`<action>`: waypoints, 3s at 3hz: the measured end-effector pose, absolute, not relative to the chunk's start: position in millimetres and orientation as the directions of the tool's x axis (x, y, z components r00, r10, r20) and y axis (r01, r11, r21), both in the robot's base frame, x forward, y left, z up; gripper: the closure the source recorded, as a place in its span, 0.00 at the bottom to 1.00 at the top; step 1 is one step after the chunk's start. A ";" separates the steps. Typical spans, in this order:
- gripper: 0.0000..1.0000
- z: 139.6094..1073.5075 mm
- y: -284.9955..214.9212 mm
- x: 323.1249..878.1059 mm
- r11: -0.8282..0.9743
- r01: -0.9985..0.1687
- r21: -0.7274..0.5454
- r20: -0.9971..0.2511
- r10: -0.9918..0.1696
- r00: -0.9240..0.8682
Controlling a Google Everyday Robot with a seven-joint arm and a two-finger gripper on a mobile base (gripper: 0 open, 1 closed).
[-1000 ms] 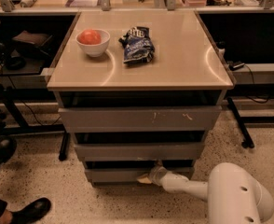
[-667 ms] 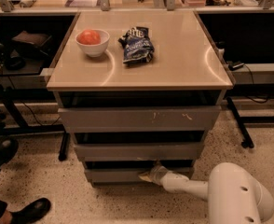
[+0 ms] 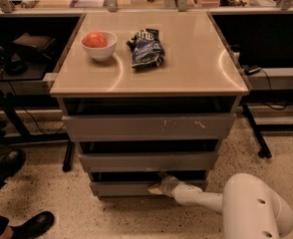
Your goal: Open bottom drawer
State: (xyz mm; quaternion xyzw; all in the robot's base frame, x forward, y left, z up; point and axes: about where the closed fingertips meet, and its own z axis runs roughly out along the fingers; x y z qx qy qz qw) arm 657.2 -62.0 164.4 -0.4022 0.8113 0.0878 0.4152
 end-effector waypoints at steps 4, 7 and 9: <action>1.00 171.1 -68.0 636.7 0.646 -0.742 -0.180 -0.740 -0.586 -0.331; 1.00 176.4 -69.1 608.0 0.631 -0.753 -0.187 -0.743 -0.592 -0.311; 1.00 178.6 -64.3 589.6 0.622 -0.759 -0.191 -0.750 -0.591 -0.296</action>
Offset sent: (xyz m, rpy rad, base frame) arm -0.0341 0.0345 -0.0453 -0.0318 0.0801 0.0088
